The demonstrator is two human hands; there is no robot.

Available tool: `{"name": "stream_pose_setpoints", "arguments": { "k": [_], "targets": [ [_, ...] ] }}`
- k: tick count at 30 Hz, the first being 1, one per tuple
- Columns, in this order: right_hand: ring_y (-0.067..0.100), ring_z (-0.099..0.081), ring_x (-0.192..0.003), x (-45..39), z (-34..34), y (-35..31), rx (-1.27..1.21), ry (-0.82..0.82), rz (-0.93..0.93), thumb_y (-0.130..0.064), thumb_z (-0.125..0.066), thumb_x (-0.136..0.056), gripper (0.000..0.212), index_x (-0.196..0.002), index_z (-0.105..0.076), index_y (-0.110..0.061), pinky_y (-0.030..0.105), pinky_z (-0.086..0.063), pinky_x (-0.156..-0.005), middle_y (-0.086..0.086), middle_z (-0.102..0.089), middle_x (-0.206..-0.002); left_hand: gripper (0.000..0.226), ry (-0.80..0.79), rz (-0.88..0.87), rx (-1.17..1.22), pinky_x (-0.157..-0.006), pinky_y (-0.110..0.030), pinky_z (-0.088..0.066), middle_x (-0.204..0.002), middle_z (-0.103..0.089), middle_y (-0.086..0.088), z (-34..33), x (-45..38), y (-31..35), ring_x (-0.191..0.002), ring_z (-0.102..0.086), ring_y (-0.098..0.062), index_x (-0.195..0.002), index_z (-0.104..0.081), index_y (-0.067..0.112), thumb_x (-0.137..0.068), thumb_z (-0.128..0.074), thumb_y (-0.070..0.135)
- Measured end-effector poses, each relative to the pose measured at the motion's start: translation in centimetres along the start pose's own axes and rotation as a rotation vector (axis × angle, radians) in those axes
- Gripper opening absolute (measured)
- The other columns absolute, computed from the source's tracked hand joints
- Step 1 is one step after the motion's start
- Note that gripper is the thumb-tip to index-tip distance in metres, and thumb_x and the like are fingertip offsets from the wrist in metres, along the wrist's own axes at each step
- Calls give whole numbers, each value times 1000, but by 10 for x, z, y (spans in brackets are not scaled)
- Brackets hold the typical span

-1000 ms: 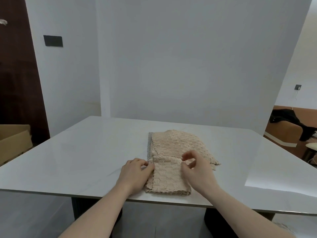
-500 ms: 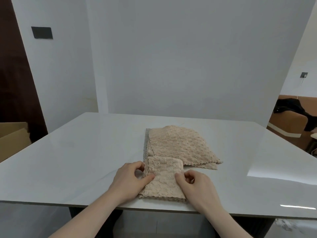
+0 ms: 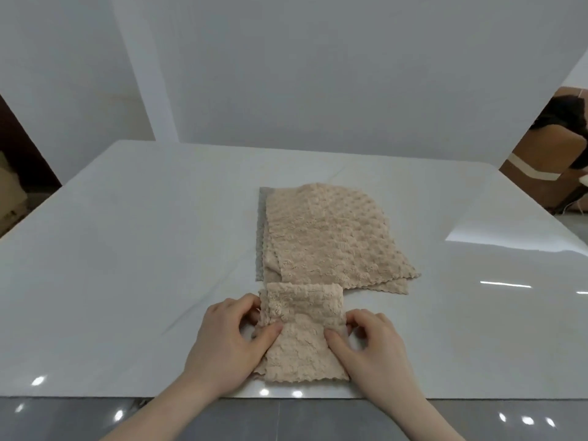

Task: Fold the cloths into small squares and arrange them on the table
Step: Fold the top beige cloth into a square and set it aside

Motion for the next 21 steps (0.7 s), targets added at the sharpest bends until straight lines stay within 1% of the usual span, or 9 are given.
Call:
{"name": "stream_pose_setpoints", "arguments": {
  "k": [2, 4, 7, 9, 10, 12, 15, 18, 21],
  "targets": [
    [-1, -49, -91, 2, 1, -2, -27, -58, -74, -51, -70, -82, 20, -76, -58, -37, 18, -41, -72, -18, -62, -80, 29, -43, 67, -23, -81, -21, -42, -84, -60, 21, 3, 2, 6, -95, -51, -1, -87, -57, 41, -80, -70, 66],
    [1, -50, -89, 3, 6, -9, -50, -126, -163, -47, -70, -84, 19, -79, -61, -32, 21, -45, -74, -14, -63, -77, 23, -85, 126, 9, -78, -22, -40, -81, -61, 20, 7, 4, 16, -89, -53, 0, -84, -58, 38, -81, -72, 56],
    [9, -63, -78, 3, 23, -25, -246, -231, -369, -32, -70, -90, 10, -85, -64, -25, 25, -52, -67, -9, -69, -79, 14, -144, 323, 203, -71, -27, -46, -81, -68, 13, 16, 12, 40, -81, -63, -6, -86, -63, 31, -85, -76, 37],
    [13, -69, -79, 4, 44, -44, -321, -247, -422, -26, -68, -92, 5, -94, -65, -24, 33, -59, -72, -6, -73, -90, 10, -161, 436, 332, -70, -33, -55, -85, -70, 7, 30, 24, 71, -76, -68, -14, -95, -64, 24, -91, -72, 27],
    [13, -70, -80, 5, 56, -54, -342, -245, -430, -25, -67, -92, 6, -98, -64, -24, 35, -60, -73, -5, -73, -96, 9, -157, 461, 368, -68, -33, -57, -88, -70, 5, 39, 32, 88, -72, -69, -14, -98, -63, 22, -93, -70, 24],
    [13, -71, -80, 11, 80, -78, -399, -239, -437, -25, -66, -92, 13, -104, -61, -26, 36, -61, -69, -4, -73, -103, 7, -123, 496, 424, -58, -24, -54, -94, -69, 3, 63, 44, 118, -67, -70, -10, -103, -61, 20, -97, -65, 21],
    [14, -73, -85, 23, 107, -115, -501, -278, -442, -27, -68, -91, 30, -117, -55, -37, 32, -61, -63, -3, -72, -105, 9, -70, 546, 457, -56, -17, -51, -104, -70, 4, 99, 58, 143, -68, -70, -7, -107, -61, 20, -98, -63, 20],
    [11, -72, -95, 23, 117, -144, -532, -324, -399, -29, -66, -90, 46, -129, -51, -48, 35, -63, -73, -4, -71, -109, 14, -32, 577, 481, -65, -22, -55, -108, -70, 6, 128, 63, 154, -80, -72, -9, -112, -60, 23, -98, -63, 23],
    [7, -66, -108, 16, 116, -169, -552, -362, -345, -33, -66, -89, 50, -133, -51, -50, 39, -61, -87, -10, -69, -115, 16, 14, 595, 520, -84, -41, -60, -109, -72, 5, 150, 61, 155, -92, -72, -16, -113, -61, 26, -97, -62, 23]
  ]
}}
Point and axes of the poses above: each hand's wrist, its own x-axis away from the middle knuckle, its own z-axis out of the back of the hand, y = z × x, the point moved 9 cm from there along -x, towards the middle knuckle
